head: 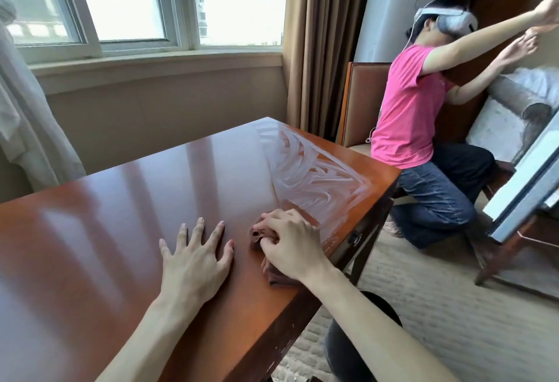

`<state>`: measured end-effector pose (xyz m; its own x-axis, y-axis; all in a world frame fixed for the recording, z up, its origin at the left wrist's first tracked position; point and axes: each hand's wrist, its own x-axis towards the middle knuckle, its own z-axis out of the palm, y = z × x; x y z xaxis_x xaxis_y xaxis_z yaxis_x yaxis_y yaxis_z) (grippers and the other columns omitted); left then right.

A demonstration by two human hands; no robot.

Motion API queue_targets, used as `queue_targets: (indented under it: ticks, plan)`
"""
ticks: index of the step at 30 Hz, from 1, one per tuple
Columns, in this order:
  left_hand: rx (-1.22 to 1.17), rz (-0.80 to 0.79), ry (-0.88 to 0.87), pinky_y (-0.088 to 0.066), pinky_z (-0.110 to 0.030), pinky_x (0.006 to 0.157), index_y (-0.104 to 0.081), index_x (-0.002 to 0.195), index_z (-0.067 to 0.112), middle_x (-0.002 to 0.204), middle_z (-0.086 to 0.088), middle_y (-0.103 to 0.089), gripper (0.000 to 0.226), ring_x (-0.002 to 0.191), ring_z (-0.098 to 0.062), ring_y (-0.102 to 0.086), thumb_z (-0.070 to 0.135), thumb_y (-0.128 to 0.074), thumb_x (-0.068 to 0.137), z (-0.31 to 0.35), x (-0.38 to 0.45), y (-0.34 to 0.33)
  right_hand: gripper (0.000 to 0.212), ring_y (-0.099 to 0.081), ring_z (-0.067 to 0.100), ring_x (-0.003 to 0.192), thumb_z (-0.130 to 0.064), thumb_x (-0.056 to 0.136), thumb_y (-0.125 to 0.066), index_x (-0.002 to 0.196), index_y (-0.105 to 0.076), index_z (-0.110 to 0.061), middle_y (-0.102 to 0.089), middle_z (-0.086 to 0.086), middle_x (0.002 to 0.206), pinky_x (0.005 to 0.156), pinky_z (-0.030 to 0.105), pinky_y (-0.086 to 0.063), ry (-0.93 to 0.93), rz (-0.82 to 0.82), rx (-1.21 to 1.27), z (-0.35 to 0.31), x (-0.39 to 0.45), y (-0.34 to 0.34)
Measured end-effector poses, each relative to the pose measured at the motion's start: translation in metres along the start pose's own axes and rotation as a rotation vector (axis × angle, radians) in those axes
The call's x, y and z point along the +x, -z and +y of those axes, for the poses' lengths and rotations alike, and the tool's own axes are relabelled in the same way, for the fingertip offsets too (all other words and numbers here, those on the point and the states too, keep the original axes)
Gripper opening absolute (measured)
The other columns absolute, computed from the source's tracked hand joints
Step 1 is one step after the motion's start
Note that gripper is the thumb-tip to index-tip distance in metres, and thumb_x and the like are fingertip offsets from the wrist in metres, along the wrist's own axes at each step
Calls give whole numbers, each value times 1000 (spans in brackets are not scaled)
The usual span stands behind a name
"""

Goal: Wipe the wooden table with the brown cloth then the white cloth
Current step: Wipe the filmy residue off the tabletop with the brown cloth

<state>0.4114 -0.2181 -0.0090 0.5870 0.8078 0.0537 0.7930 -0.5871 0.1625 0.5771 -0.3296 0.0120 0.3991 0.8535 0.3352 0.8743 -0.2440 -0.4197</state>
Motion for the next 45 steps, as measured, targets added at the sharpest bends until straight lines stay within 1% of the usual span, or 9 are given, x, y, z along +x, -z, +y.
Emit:
queue_targets:
  ticks: [6, 11, 16, 21, 27, 31, 37, 42, 45]
  plan:
    - [-16, 7, 3, -6, -62, 120, -11, 157, 46, 168, 4, -9, 62, 155, -26, -3, 65, -15, 98, -1, -1, -1, 31, -60, 26, 115, -31, 85, -56, 110, -74, -30, -69, -8, 118, 93, 40, -53, -196, 47, 20, 13, 43, 2]
    - [6, 13, 1, -8, -62, 120, -11, 157, 46, 168, 4, -9, 62, 155, -26, -4, 65, -15, 98, 0, -1, -1, 35, -56, 8, 124, -32, 82, -62, 113, -75, -42, -66, -21, 130, 104, 30, -47, 14, -16, 68, -7, 3, 0]
    - [-2, 13, 0, -7, -61, 120, -11, 157, 46, 168, 4, -9, 62, 155, -25, -4, 65, -14, 98, -2, -1, -2, 29, -64, 23, 113, -31, 84, -56, 106, -76, -29, -72, -8, 116, 91, 39, -55, -162, 30, 33, 11, 50, -1]
    - [-9, 19, -1, -7, -61, 120, -12, 157, 46, 168, 4, -9, 62, 155, -25, -4, 64, -16, 98, -1, -1, -2, 35, -59, 2, 121, -31, 80, -60, 109, -77, -41, -69, -21, 126, 106, 27, -48, 109, -98, 143, 12, 1, 11]
    - [-12, 16, 0, -7, -61, 120, -12, 157, 46, 168, 4, -10, 61, 155, -25, -4, 63, -15, 98, -2, -2, -1, 28, -60, 20, 118, -26, 87, -61, 108, -78, -33, -71, -12, 121, 97, 36, -52, -219, 68, 43, 24, 41, 7]
    - [-14, 24, -5, -7, -62, 120, -13, 157, 45, 168, 4, -11, 62, 155, -26, -5, 63, -16, 98, -1, -2, -1, 33, -58, 6, 119, -36, 80, -56, 105, -77, -42, -69, -24, 123, 101, 30, -49, 19, -19, 113, 9, -8, 5]
    - [-31, 19, 1, -6, -62, 120, -15, 157, 45, 168, 3, -12, 61, 154, -26, -5, 63, -17, 98, -2, -3, -2, 27, -62, 24, 113, -27, 87, -57, 105, -77, -29, -72, -9, 117, 90, 37, -54, -252, 102, -26, 27, 43, 7]
    - [-20, 30, 1, -7, -62, 120, -15, 157, 46, 168, 4, -12, 61, 154, -26, -5, 63, -18, 98, 0, -3, -2, 35, -58, 6, 121, -35, 80, -57, 109, -76, -41, -68, -23, 125, 102, 31, -49, 7, 2, 98, 6, -12, 4]
    - [-21, 32, 0, -7, -62, 120, -15, 157, 46, 168, 3, -13, 61, 154, -26, -6, 64, -17, 98, -3, -1, -3, 38, -61, 15, 120, -36, 81, -57, 116, -73, -38, -70, -16, 123, 101, 36, -51, -114, -5, 142, 27, 27, 16]
